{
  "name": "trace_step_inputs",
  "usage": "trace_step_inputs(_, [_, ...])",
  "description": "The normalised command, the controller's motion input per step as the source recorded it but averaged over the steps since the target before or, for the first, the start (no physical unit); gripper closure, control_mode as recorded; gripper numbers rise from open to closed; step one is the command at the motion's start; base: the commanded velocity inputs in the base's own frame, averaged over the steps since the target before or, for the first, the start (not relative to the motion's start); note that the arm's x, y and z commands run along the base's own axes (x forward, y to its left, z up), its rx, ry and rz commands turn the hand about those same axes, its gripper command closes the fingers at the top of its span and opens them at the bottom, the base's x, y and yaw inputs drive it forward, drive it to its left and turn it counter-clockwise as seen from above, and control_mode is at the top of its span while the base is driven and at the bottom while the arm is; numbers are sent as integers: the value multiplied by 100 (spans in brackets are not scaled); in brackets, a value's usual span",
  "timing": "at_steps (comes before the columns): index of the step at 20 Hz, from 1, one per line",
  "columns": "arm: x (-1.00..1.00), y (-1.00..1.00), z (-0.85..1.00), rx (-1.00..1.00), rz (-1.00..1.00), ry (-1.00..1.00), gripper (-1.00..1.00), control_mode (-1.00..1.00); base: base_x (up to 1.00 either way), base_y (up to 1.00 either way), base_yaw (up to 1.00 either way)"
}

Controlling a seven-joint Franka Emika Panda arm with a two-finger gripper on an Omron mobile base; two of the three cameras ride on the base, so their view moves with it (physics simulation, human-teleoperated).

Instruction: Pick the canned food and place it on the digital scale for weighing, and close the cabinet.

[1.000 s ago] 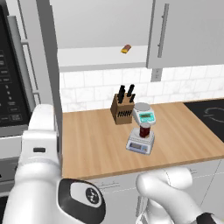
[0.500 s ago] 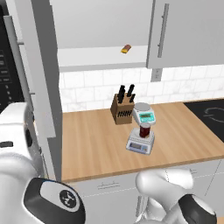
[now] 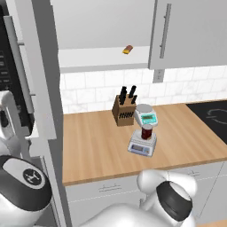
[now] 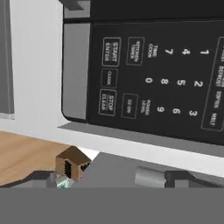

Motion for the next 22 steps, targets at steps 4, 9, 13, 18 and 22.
trace_step_inputs(4, [35, -95, -19, 1, 0, 3, -100, -100, 0, 0, 0])
trace_step_inputs(9, [31, -97, -13, 1, 0, 5, -100, -100, 0, 0, 0])
trace_step_inputs(13, [-14, -100, 0, 4, 0, 1, -100, -100, 0, 0, 0])
trace_step_inputs(18, [55, -100, -3, 7, 0, 12, -100, -100, 0, 0, 0])
trace_step_inputs(22, [94, -100, -3, 9, 0, 13, -100, -100, 0, 0, 0])
